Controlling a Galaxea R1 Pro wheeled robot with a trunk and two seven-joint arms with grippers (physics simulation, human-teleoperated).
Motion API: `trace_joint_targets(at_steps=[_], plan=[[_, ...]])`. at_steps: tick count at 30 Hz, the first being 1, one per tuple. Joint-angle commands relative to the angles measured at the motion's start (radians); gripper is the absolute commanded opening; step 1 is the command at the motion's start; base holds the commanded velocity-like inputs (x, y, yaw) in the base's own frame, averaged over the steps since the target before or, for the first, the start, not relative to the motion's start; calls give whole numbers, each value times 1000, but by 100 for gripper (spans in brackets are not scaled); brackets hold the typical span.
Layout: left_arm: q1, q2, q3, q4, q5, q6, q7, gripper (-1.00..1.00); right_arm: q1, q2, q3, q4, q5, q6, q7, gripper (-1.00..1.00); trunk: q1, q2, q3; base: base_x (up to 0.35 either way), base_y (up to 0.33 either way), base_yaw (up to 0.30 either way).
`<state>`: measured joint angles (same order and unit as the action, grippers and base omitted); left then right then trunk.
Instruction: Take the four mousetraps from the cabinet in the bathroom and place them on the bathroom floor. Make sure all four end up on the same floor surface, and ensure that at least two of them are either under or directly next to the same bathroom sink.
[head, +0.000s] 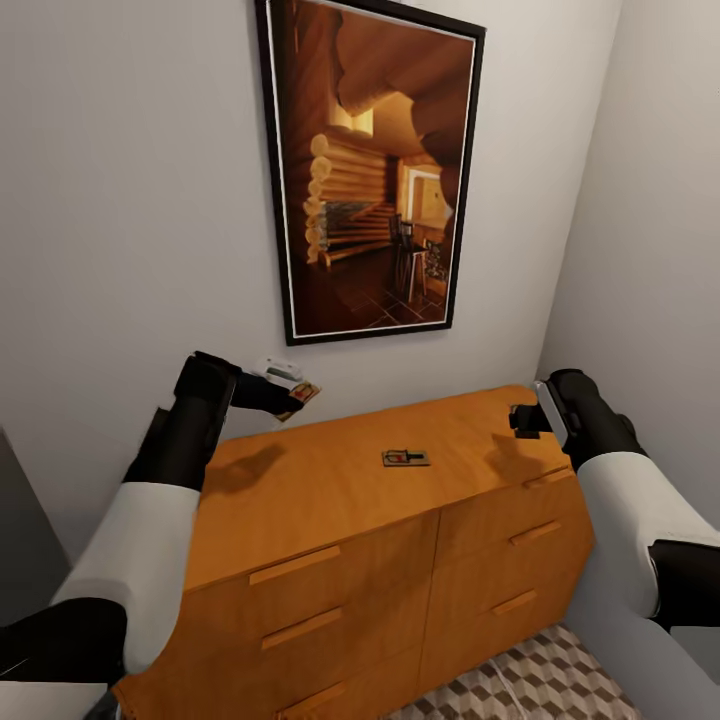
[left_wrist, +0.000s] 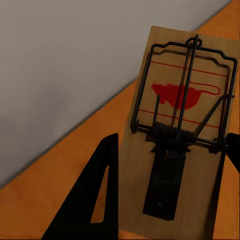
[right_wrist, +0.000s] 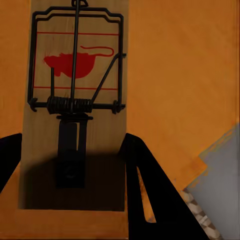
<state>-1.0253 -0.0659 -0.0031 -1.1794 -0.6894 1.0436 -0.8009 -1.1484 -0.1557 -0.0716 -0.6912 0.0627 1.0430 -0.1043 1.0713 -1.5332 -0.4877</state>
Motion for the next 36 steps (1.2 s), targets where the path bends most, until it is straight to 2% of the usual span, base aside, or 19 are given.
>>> trace_joint_targets(at_steps=[1, 6, 14, 19, 32, 36], plan=[[-1, -3, 2, -2, -17, 3, -9, -100, -1, 0, -2, -1, 3, 4, 3, -100, 0, -1, -1, -228, -167, 0], [-1, -8, 4, -4, -26, 3, -9, -100, -1, 1, -1, -1, 3, 4, 3, -100, 0, -1, -1, -255, -184, 0], [-1, -25, 5, -6, -30, 3, -9, -100, -1, 23, -1, -6, 3, 4, 3, -100, 0, -1, -1, -273, -196, 0], [-1, -25, 5, -6, -30, 3, -9, -100, -1, 35, -1, -6, 3, 4, 3, -100, 0, -1, -1, -275, -198, 0], [-1, -24, 0, 3, -30, 1, -9, -100, 1, 40, -1, 12, 3, 4, 3, -100, 0, -1, -1, -283, -196, 0], [-1, -23, 0, 70, -30, 0, -9, -100, 60, 40, -1, 45, 2, 4, 3, -100, 0, -1, -1, -294, -172, 0]])
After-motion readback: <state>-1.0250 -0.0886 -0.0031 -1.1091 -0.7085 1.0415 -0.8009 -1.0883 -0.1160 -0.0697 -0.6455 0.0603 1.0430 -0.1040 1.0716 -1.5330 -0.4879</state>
